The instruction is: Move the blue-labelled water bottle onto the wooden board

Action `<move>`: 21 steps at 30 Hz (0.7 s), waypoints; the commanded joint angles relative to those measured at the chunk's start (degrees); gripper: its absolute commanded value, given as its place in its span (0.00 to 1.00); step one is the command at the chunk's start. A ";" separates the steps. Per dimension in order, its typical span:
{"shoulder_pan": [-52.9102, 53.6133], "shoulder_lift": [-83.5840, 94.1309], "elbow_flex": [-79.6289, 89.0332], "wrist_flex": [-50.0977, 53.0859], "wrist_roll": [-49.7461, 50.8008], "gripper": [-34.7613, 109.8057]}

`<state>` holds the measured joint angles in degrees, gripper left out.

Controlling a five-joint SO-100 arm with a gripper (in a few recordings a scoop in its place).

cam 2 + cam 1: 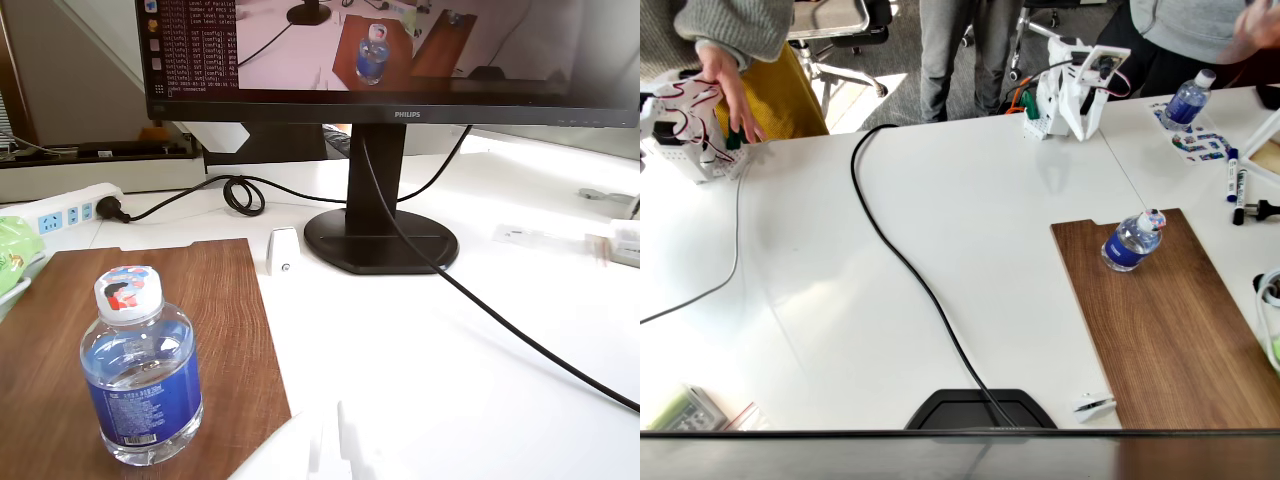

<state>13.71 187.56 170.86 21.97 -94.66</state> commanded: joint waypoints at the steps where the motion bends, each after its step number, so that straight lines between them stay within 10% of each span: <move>1: 1.58 1.23 1.76 -3.69 -1.23 0.24; 21: 2.90 1.32 7.03 -24.87 -5.80 0.24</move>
<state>16.08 187.56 177.19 0.88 -99.40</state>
